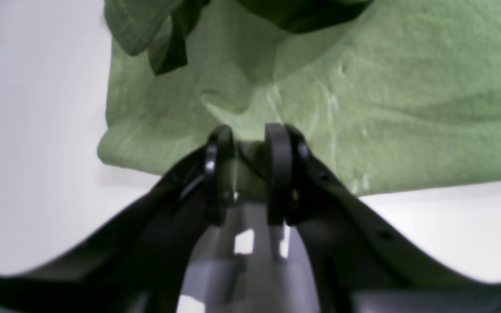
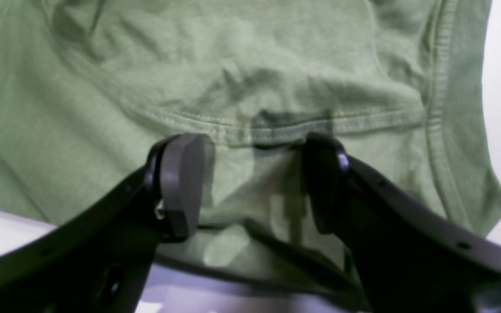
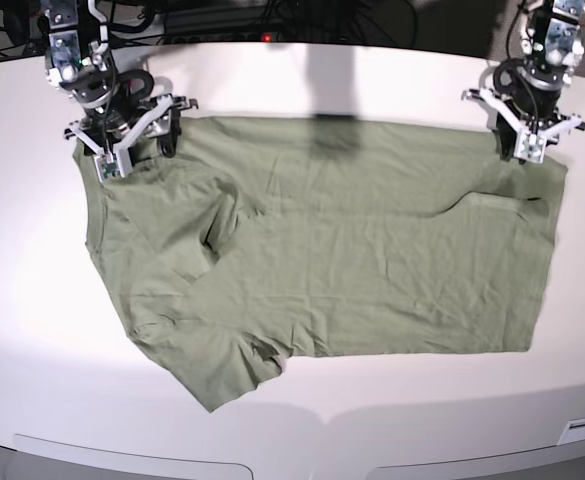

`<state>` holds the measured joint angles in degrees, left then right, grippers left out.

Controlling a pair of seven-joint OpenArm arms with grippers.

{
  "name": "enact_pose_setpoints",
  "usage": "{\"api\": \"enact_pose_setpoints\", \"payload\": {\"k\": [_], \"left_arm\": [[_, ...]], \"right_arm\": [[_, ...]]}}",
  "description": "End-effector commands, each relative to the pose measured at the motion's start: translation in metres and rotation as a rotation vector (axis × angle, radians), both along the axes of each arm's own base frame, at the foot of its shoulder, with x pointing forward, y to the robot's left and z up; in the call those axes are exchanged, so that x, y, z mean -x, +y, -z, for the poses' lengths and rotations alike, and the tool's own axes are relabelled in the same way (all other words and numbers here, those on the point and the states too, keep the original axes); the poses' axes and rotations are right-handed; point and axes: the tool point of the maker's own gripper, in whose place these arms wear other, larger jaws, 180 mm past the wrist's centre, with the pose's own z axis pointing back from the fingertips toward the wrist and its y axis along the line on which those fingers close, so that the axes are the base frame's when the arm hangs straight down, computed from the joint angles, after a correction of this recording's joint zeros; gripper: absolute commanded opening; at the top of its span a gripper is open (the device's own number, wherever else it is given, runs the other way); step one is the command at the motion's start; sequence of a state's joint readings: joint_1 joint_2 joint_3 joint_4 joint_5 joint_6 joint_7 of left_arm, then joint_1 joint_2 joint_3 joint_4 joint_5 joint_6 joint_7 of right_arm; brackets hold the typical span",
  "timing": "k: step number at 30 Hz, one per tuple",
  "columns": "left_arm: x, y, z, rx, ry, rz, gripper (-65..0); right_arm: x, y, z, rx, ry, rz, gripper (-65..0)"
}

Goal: Fold the T-shirt properly
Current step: 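Grasp the folded shirt edge with both grippers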

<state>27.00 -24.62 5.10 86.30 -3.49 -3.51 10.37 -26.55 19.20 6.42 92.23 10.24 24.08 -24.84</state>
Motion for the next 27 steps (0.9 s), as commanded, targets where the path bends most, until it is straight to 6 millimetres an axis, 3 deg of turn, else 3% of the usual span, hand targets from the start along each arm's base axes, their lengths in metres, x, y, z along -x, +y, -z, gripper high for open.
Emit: {"api": "enact_pose_setpoints", "payload": {"k": [1, 9, 17, 21, 24, 27], "left_arm": [[0.083, 0.006, 0.046, -0.041, 0.369, -0.005, -50.4], [0.127, -0.004, 0.041, -0.087, 0.393, -0.027, -50.4], [0.13, 0.01, 0.035, -0.12, 0.374, -0.06, -50.4], [0.134, 0.012, 0.035, -0.124, 0.384, -0.065, -50.4], [0.137, 0.013, 0.035, -0.124, 0.387, -0.064, -50.4], [0.135, 0.012, 0.034, -0.123, 0.382, -0.063, -50.4]], "right_arm": [[0.039, -0.015, 0.021, 0.083, 0.168, -0.011, -28.5], [0.08, -0.015, 0.03, 0.082, 0.251, -0.016, -28.5], [0.112, 0.002, 0.01, 0.069, 0.26, -0.062, -28.5], [0.118, 0.0, 0.004, 0.107, 0.258, -0.084, -28.5], [0.113, -0.014, 0.003, 0.17, 0.242, -0.044, -28.5], [0.109, -0.015, 0.002, 0.171, 0.232, -0.038, -28.5]]}}
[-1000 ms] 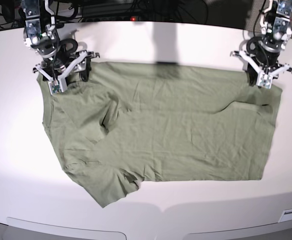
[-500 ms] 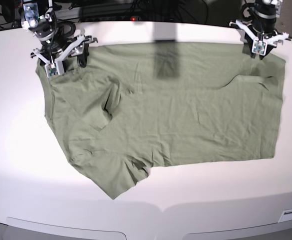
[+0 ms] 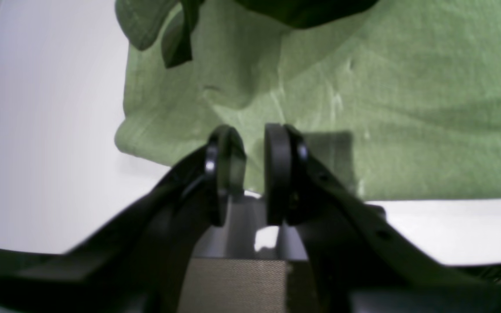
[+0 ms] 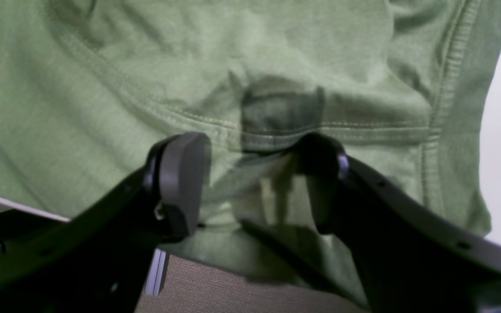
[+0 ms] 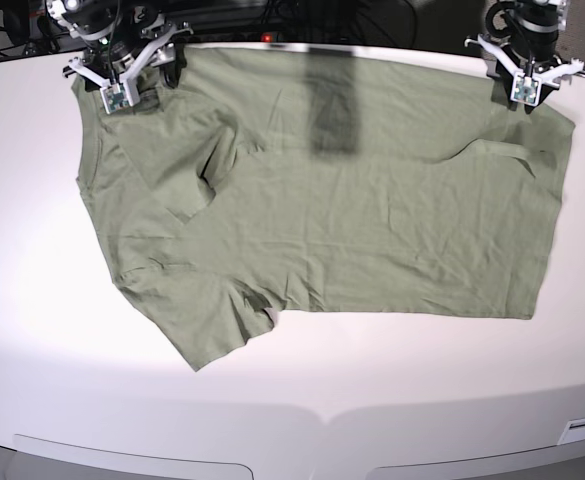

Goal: Fold the T-shirt properly
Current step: 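Grasp the folded shirt edge with both grippers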

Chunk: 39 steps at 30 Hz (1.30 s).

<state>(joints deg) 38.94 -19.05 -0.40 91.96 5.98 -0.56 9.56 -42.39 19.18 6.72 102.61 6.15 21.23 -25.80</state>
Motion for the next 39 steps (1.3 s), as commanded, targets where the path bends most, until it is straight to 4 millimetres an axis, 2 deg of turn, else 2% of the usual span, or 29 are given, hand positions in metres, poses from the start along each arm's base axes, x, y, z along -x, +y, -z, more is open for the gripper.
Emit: {"api": "enact_pose_setpoints", "payload": {"k": [1, 5, 11, 18, 27, 32, 39], "left_arm": [[0.07, 0.007, 0.036, -0.014, 0.331, -0.04, -50.4], [0.054, 0.001, 0.025, -0.003, 0.28, -0.027, -50.4], [0.014, -0.017, -0.005, 0.045, 0.094, 0.023, -50.4], [-0.01, -0.017, -0.012, 0.039, 0.05, 0.022, -50.4], [-0.02, -0.019, -0.023, 0.028, 0.051, 0.019, -50.4], [-0.019, -0.011, -0.025, -0.072, 0.054, 0.066, -50.4], [-0.037, -0.008, -0.049, -0.107, -0.039, 0.038, -50.4]], "right_arm": [[0.021, -0.019, 0.01, 0.096, 0.107, 0.003, -28.5], [0.01, -0.018, 0.007, 0.092, 0.081, 0.002, -28.5], [-0.019, -0.013, -0.007, 0.088, 0.007, -0.006, -28.5], [-0.037, -0.002, -0.025, 0.056, -0.057, -0.012, -28.5], [-0.049, 0.004, -0.041, 0.057, -0.101, -0.027, -28.5], [-0.05, 0.004, -0.042, 0.057, -0.104, -0.027, -28.5], [-0.059, 0.004, -0.045, 0.056, -0.125, -0.026, -28.5]]}}
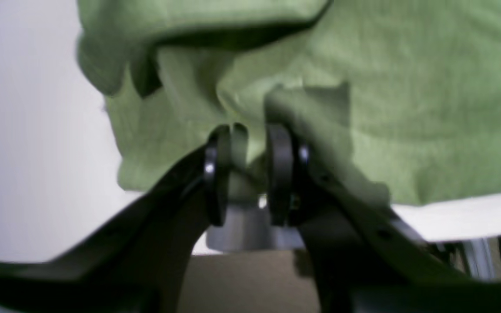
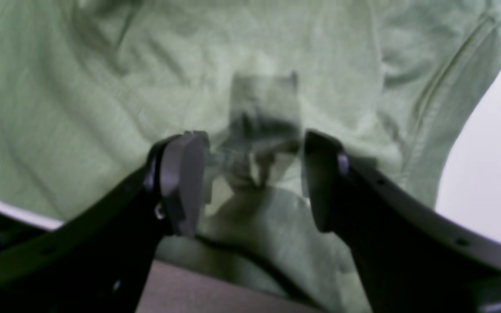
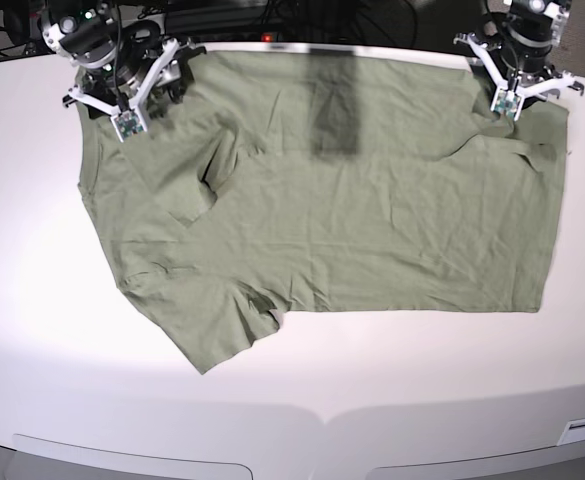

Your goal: Fold the T-shirt properly

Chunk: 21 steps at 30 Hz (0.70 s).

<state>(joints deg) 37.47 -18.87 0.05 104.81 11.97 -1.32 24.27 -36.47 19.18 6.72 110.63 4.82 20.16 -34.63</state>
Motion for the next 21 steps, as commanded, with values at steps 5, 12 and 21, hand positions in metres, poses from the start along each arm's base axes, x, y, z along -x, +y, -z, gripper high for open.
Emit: {"api": "enact_pose_setpoints", "payload": {"k": [5, 12, 21], "left_arm": [[-0.007, 0.008, -0.012, -0.084, -0.041, 0.04, -50.4], [-0.038, 0.015, -0.025, -0.007, -0.113, 0.033, -50.4], [-0.09, 0.021, -0.029, 0.07, -0.186, -0.039, -50.4]], "right_arm": [[-0.01, 0.001, -0.009, -0.005, -0.042, -0.007, -28.5], [-0.011, 0.002, -0.01, -0.008, -0.05, -0.009, -28.5], [-0.013, 0.002, -0.011, -0.01, -0.057, -0.01, -28.5]]}}
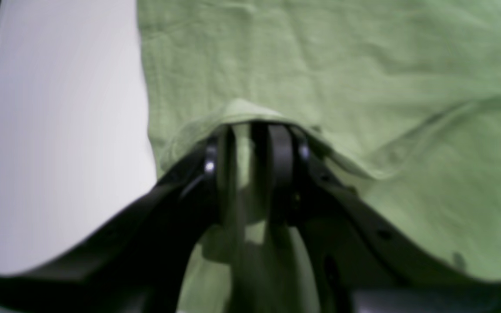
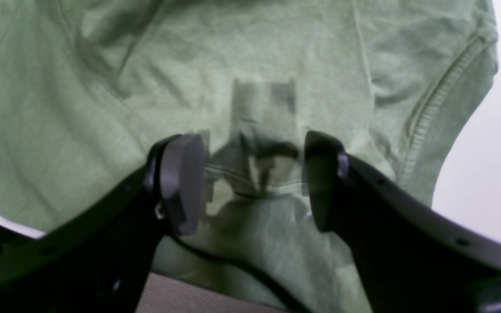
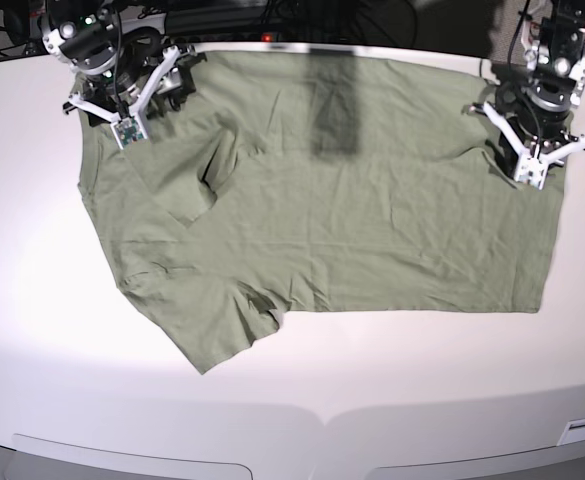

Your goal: Fold the T-shirt properly

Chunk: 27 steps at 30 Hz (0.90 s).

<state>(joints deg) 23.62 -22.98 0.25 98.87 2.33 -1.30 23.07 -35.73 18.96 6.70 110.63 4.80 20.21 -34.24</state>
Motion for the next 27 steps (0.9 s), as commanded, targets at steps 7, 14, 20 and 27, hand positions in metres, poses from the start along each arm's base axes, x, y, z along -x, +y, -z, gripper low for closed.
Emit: {"api": "enact_pose_setpoints", "payload": {"k": [7, 14, 20, 27], "left_arm": [[0.005, 0.05, 0.057, -0.068, 0.135, -0.1, -50.4], [0.013, 0.055, 0.06, -0.125, 0.154, -0.081, -50.4], [-0.026, 0.025, 0.003, -0.074, -0.018, -0.028, -50.4], [-0.038, 0.018, -0.021, -0.112, -0.087, 0.008, -50.4]], "right_arm": [[-0.014, 0.001, -0.012, -0.006, -0.061, -0.011, -28.5], [-0.019, 0.001, -0.014, -0.006, -0.075, -0.011, -28.5], [-0.031, 0.004, -0.02, -0.03, -0.105, -0.007, -28.5], [-0.027, 0.023, -0.017, -0.099, -0.094, -0.01, -28.5]]}}
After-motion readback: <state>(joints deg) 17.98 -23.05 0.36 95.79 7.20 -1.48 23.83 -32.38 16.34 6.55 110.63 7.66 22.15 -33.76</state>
